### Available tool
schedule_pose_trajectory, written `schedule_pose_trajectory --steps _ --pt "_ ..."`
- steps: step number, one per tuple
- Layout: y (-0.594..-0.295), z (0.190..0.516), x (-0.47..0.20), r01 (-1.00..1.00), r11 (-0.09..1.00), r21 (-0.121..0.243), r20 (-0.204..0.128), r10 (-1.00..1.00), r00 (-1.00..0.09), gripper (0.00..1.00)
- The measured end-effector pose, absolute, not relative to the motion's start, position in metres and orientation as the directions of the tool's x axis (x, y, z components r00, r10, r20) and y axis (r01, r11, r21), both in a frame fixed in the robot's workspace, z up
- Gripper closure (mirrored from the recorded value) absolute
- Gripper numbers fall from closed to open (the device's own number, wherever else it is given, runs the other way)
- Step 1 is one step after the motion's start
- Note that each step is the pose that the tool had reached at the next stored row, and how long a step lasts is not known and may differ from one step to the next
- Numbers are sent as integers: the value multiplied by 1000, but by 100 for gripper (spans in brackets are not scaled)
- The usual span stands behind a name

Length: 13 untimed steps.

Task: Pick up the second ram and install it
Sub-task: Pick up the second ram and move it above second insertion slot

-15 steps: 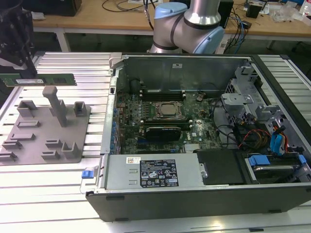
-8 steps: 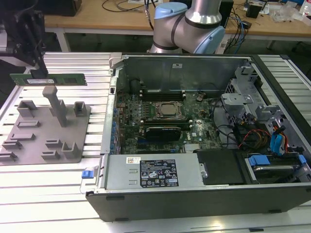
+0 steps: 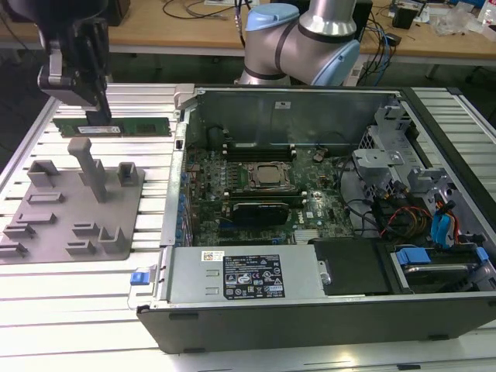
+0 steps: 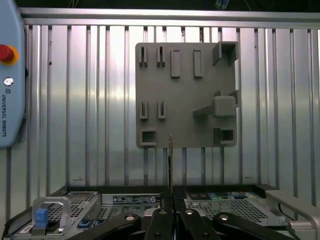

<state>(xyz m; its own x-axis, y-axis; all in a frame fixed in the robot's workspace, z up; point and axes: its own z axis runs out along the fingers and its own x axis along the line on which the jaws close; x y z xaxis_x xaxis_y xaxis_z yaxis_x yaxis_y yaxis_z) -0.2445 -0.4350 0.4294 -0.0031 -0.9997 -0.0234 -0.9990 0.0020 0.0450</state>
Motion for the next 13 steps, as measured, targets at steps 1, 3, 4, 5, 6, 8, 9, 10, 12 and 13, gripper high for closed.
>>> schedule_pose_trajectory --steps 1,3,4,5,6,8,9,10,12,13 --pt "-435 429 -241 -999 2 45 -23 -1000 -3 91" --pt "-435 429 -237 -999 2 45 -23 -1000 -3 91" --pt "-435 429 -235 -999 2 45 -24 -1000 -3 91" --pt "-435 429 -233 -999 2 45 -23 -1000 -3 91" --pt "-435 429 -226 -999 2 45 -23 -1000 -3 91" --pt "-435 429 -222 -999 2 45 -23 -1000 -3 91" --pt "-435 429 -218 -999 2 45 -23 -1000 -3 91" --pt "-435 429 -213 -999 2 45 -23 -1000 -3 91" --pt "-435 429 -204 -999 2 45 -24 -1000 -3 91" --pt "-435 429 -199 -999 2 45 -23 -1000 -3 91"
